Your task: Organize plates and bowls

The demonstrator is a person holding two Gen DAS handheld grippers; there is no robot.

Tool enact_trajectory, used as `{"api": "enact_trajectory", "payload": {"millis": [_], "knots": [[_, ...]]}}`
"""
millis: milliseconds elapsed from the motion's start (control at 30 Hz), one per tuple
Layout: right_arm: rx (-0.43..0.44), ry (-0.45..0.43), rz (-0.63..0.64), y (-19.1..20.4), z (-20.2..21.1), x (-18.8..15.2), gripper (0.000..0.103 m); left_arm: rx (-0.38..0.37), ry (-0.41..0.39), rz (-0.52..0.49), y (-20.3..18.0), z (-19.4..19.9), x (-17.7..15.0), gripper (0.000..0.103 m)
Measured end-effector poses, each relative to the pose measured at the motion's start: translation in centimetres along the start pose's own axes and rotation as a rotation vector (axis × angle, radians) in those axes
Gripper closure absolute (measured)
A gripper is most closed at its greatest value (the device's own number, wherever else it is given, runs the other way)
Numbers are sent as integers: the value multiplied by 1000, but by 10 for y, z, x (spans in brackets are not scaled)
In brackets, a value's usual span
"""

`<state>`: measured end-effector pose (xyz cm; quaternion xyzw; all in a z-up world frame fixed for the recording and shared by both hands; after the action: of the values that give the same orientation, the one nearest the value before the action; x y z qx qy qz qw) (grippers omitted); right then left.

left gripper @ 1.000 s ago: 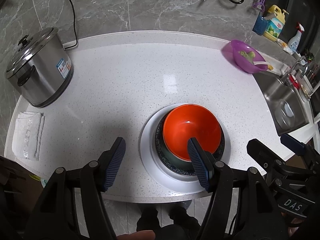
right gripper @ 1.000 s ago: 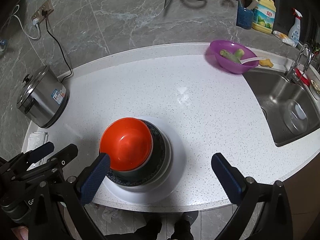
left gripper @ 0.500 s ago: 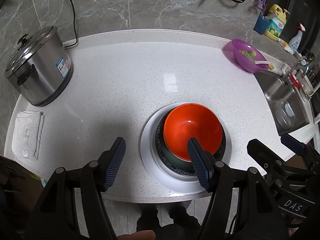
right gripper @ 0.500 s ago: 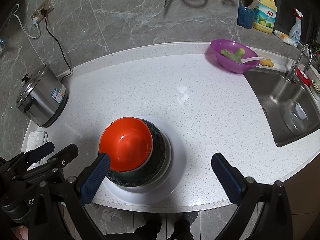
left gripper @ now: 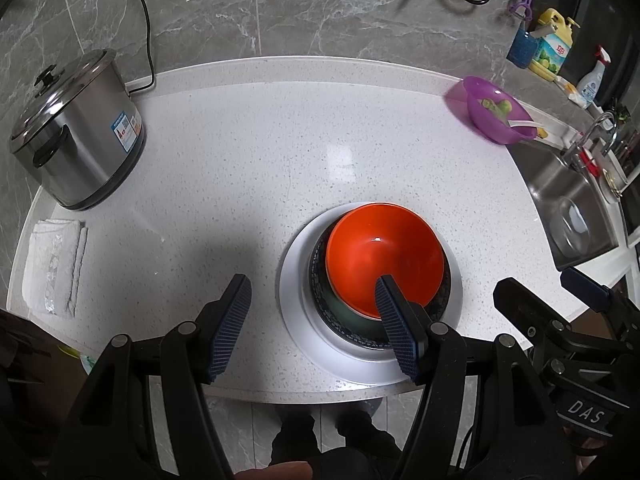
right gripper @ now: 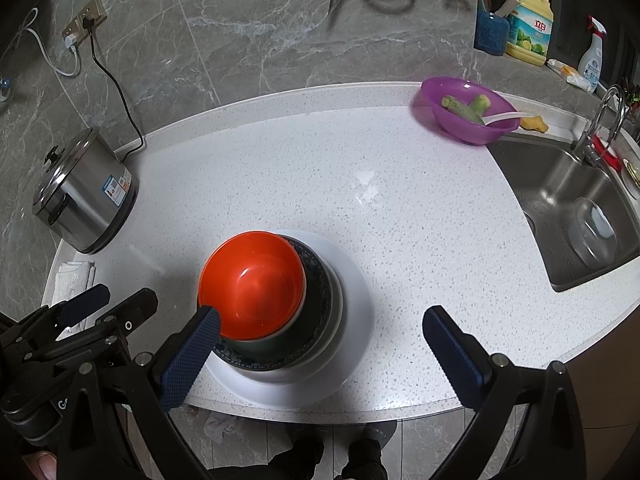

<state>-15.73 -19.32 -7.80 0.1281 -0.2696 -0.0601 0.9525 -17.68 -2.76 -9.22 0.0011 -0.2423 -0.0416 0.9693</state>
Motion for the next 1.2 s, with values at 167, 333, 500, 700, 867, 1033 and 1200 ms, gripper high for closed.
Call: {"api": "enact_trajectory", "payload": {"millis": [167, 333, 500, 700, 867, 1033, 1200], "knots": [[0, 1, 1, 0, 0, 0, 0, 1, -1, 0, 0, 0, -1, 40], [-1, 1, 2, 0, 0, -1, 0, 2, 1, 1, 0, 0, -1, 40], [0, 1, 3, 0, 0, 0, 0, 4, -1, -1, 0, 0, -2, 40], [-1, 1, 1, 0, -1, -2, 0, 4, 2, -3, 0, 1, -3, 40], [-1, 1, 1, 0, -1, -3, 0, 3, 5, -3, 0, 0, -2, 40], [-2, 4, 1, 0, -2, -4, 0, 3, 4, -3, 0, 0, -2, 40], [-2, 6, 2, -1, -3, -4, 0, 3, 4, -2, 0, 0, -2, 40]]}}
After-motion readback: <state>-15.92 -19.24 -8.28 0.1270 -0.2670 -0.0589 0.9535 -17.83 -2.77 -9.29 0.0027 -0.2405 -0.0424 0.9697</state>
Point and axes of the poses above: each gripper's, at about its wrist camera, not at the fingertips, and z roughly against the way its jaws point, y to its left, x to its top, the point moved 6 cm from there along -z, roughly the way its jaws point, and after that the axes turned 9 degrees about -z, right-handed, at the moved point
